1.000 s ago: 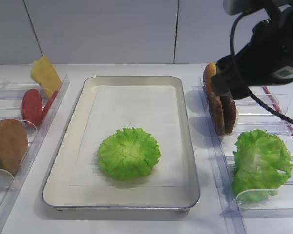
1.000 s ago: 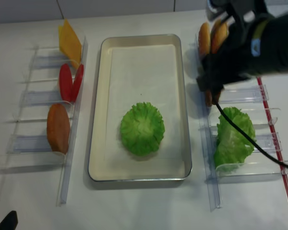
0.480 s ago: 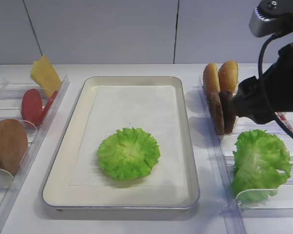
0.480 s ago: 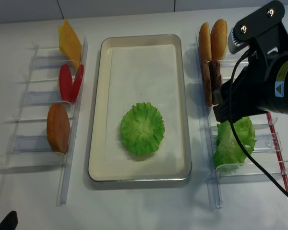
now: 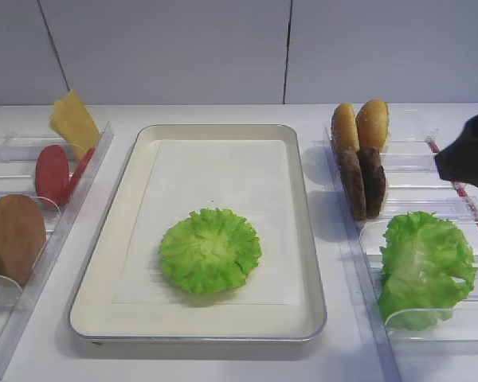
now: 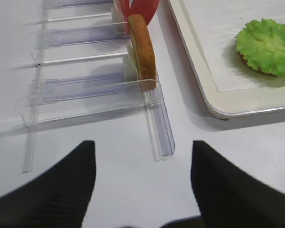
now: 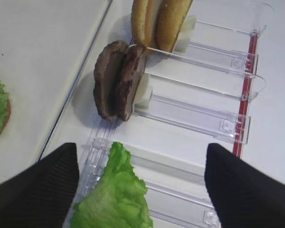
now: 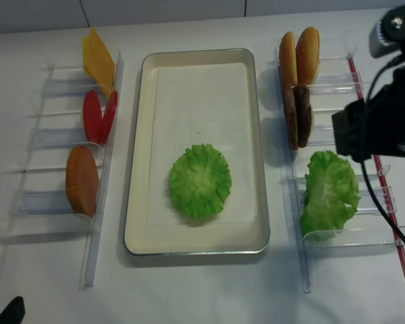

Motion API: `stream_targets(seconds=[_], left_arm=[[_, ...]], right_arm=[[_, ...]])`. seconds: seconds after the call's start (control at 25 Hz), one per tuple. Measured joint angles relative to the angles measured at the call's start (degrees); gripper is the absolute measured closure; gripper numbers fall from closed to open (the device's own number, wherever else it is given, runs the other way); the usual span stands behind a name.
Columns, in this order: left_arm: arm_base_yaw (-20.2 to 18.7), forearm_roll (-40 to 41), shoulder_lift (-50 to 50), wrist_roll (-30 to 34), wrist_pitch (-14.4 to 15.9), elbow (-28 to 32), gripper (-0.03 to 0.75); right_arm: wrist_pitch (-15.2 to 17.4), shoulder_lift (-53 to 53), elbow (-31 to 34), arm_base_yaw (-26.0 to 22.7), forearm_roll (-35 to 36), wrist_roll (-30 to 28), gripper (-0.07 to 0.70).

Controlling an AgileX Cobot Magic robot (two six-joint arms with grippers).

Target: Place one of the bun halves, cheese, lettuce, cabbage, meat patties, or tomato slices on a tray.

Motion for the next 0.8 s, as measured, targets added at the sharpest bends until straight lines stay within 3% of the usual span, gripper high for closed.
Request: stream_targets(seconds=[0.2, 0.4, 0.8], left_arm=[[0.0, 0.0, 0.0, 0.0, 0.0, 0.0, 0.304], [0.0, 0.0, 0.0, 0.0, 0.0, 0.0, 0.304], [0.0, 0.0, 0.0, 0.0, 0.0, 0.0, 0.304]], right_arm=[[4.6, -9.6, 5.8, -6.5, 3.9, -2.7, 0.080], [11.3, -20.7, 10.0, -12.2, 5.9, -6.6, 0.080], [26.7, -40.1, 10.7, -13.0, 3.2, -4.1, 0.083]])
